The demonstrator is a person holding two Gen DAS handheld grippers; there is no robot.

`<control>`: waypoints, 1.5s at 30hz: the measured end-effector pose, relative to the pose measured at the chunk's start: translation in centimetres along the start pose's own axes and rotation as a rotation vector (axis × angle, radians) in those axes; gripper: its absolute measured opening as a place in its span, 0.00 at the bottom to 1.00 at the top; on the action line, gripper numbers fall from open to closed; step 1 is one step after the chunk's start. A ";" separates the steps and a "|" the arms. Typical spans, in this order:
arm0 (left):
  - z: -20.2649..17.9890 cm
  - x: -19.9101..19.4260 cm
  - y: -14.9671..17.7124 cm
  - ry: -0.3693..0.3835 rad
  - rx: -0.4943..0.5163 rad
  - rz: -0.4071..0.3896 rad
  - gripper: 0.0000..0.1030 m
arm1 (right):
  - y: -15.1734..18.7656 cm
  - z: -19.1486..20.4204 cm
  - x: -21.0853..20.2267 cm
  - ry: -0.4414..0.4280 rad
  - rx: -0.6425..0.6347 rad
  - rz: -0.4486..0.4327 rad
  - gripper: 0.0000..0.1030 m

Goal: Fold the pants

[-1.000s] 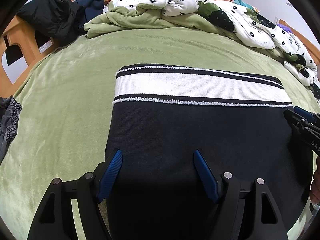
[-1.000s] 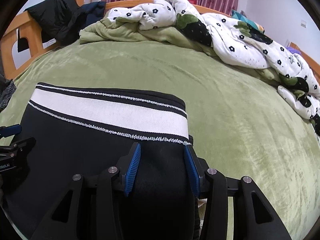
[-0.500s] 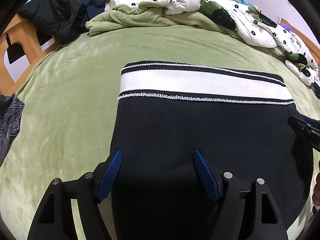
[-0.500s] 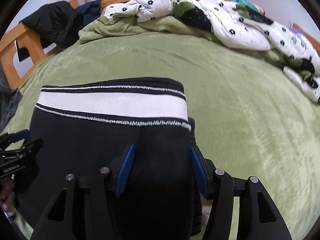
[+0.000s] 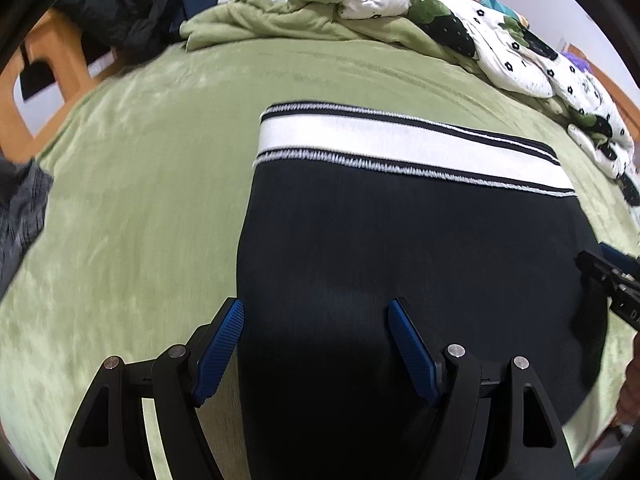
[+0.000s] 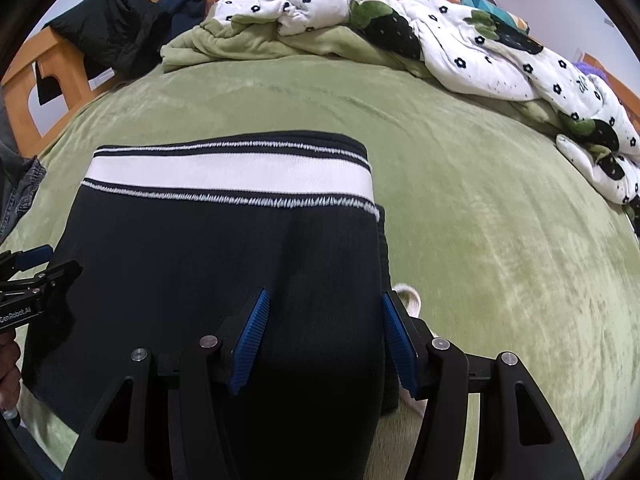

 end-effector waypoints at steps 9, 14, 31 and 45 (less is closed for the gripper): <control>-2.1 -2.1 3.9 0.013 0.058 0.037 0.71 | 2.9 0.8 -1.9 0.016 0.016 0.051 0.59; -3.4 -4.4 5.3 -0.023 0.149 0.038 0.71 | 4.0 1.0 -4.8 -0.010 0.028 0.032 0.59; -4.0 -18.3 7.8 0.084 0.043 -0.307 0.71 | 8.9 0.9 -17.8 0.069 0.106 -0.224 0.70; -3.0 -20.4 11.9 0.052 -0.017 -0.396 0.80 | 12.8 1.0 -20.0 0.023 0.122 -0.249 0.95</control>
Point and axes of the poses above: each gripper's, at about its wrist camera, not at the fingertips, and x roughly the way its jaws point, z to its left, y to its underside, the point moved 7 cm from there along x, roughly the way its jaws point
